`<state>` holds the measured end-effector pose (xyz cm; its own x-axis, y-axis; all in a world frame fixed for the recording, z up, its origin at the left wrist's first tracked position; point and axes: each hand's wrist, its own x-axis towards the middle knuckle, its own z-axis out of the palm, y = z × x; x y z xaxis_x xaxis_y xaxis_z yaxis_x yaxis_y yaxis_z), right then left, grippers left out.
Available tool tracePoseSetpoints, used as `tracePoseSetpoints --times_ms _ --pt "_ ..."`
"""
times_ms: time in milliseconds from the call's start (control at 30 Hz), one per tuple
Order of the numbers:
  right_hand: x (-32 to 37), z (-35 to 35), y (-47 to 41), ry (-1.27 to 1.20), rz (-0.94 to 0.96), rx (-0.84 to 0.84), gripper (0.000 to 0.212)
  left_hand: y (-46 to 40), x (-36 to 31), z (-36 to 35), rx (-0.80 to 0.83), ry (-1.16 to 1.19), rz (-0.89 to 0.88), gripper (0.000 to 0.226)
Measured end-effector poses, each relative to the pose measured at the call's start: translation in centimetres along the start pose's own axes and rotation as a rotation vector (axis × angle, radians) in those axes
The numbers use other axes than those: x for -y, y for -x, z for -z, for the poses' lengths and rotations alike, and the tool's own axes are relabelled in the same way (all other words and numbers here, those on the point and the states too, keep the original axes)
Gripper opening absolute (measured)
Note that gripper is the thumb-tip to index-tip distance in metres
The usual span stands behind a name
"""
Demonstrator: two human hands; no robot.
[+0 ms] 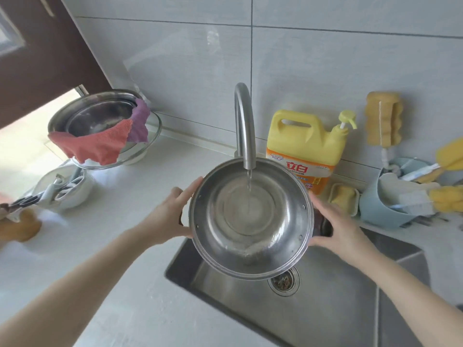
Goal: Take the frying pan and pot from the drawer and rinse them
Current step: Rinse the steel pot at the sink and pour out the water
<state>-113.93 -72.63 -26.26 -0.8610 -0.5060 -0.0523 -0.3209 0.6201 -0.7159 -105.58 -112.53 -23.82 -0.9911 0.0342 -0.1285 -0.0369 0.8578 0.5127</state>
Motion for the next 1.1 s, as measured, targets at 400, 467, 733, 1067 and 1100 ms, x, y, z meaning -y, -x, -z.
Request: tracePoseSetpoints --times_ms 400,467,733,1067,1100 --pt "5.2 9.9 -0.8 0.009 -0.176 0.487 0.094 -2.5 -0.6 -0.7 0.718 0.321 0.121 0.128" --pt "3.2 7.6 0.6 -0.19 -0.239 0.506 0.095 -3.1 -1.3 1.9 0.801 0.256 0.165 0.125" --pt "-2.0 -4.7 4.8 -0.386 -0.206 0.114 0.114 -3.2 -4.4 5.1 0.494 -0.217 0.056 0.132" --pt "-1.8 -1.7 6.4 0.219 0.037 -0.234 0.126 1.2 -0.7 -6.0 -0.218 -0.196 -0.212 0.132" --pt "-1.5 -1.4 6.6 0.292 0.052 -0.252 0.129 1.5 -0.6 -6.7 -0.293 -0.197 -0.253 0.134"
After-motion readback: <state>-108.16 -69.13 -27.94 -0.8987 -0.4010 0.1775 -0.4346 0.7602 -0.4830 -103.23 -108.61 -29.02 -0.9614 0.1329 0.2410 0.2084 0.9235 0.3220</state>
